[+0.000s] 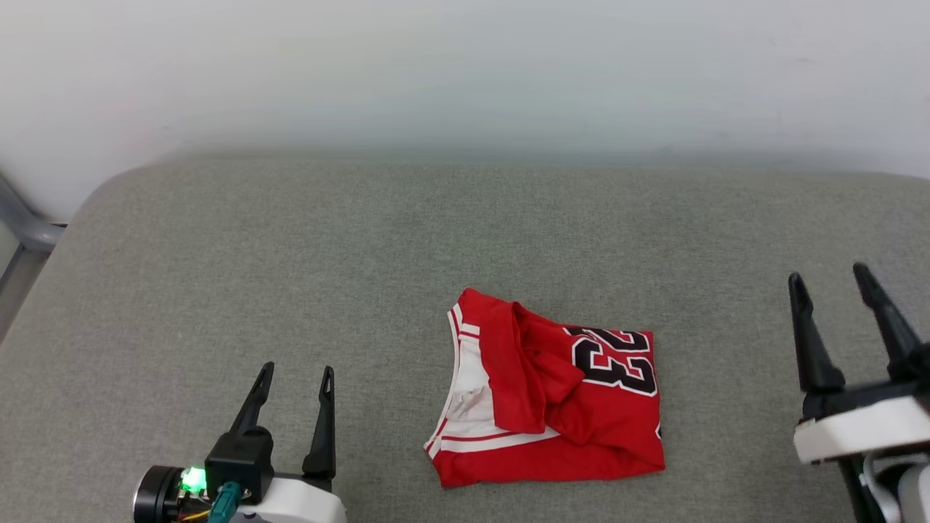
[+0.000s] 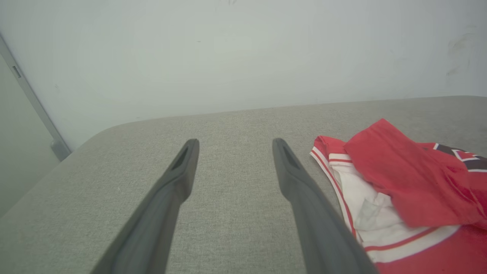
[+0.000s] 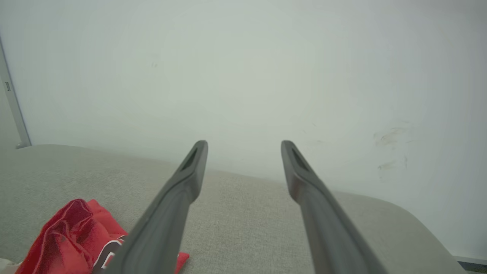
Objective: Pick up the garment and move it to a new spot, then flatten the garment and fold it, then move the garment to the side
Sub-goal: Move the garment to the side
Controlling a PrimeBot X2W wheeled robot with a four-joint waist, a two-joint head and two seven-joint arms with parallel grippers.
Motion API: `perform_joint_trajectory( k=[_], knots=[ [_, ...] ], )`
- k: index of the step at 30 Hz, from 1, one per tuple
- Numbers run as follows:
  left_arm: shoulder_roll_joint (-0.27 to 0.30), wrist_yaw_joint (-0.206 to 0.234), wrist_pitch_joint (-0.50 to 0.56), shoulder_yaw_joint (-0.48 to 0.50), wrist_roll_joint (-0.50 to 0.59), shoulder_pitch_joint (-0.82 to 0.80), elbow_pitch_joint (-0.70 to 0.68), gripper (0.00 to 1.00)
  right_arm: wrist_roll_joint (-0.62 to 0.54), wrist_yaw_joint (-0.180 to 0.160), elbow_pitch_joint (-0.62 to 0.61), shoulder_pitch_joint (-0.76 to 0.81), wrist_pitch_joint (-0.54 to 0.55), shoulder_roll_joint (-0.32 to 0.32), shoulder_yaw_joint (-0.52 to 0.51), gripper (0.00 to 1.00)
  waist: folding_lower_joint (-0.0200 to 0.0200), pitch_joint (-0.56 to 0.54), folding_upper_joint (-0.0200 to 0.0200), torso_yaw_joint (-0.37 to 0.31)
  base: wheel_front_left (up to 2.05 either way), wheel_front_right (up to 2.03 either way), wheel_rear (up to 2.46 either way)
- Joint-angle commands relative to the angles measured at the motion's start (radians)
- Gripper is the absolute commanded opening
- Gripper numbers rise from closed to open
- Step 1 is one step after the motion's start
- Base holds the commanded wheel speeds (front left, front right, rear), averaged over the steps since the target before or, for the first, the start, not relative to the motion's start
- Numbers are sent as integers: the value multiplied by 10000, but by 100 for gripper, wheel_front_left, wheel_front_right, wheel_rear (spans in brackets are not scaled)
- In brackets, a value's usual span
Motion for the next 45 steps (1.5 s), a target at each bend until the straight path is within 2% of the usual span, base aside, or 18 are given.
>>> perform_joint_trajectory(
  k=[1,5,10,15,20,23,26,32,37,40,45],
  knots=[
    [13,-32,-22,-2,34,-182,10,100,139,-9,-32,-548,202,-316,129,100,0,112,-1,50,0,0,0],
    [15,-61,-22,-23,65,-358,-6,100,765,-9,56,-1830,1331,-1138,715,100,0,343,-1,137,0,0,0],
    [-11,-31,-22,-45,82,-525,-46,100,2107,-9,15,-3165,4010,-2114,2139,100,0,664,-1,211,0,0,0],
    [-50,-11,-22,-66,53,-660,-66,100,3712,-9,141,-3899,7015,-2716,3447,100,0,940,-1,230,0,0,0],
    [-99,-22,-22,-162,44,-895,-67,100,5404,-7,506,-4050,9625,-2909,3992,100,0,1216,-1,330,0,0,0],
    [-143,-48,-22,-247,30,-1070,-64,100,6034,-7,709,-3990,10633,-3077,4095,100,0,1409,-1,438,0,0,0],
    [-162,-48,-22,-262,-40,-1204,-41,100,6473,-7,977,-3818,11112,-2956,4073,100,0,1611,-1,569,0,0,0],
    [-215,-69,-22,-327,-99,-1480,-29,100,6684,-7,1699,-3675,11332,-2500,4007,100,0,2088,-1,861,0,0,0],
    [-250,-105,-22,-419,-127,-1669,11,100,6671,-7,2276,-3535,11263,-2150,4048,100,0,2366,-1,1080,0,0,0],
    [-281,-106,-22,-485,-160,-1812,56,100,6532,-7,2750,-3151,11230,-2059,4408,100,0,2498,-1,1238,0,0,0],
    [-303,-75,-22,-486,-172,-1867,96,100,6565,-7,3045,-2998,10543,-1918,4739,100,0,2537,-1,1351,0,0,0]
  ],
)
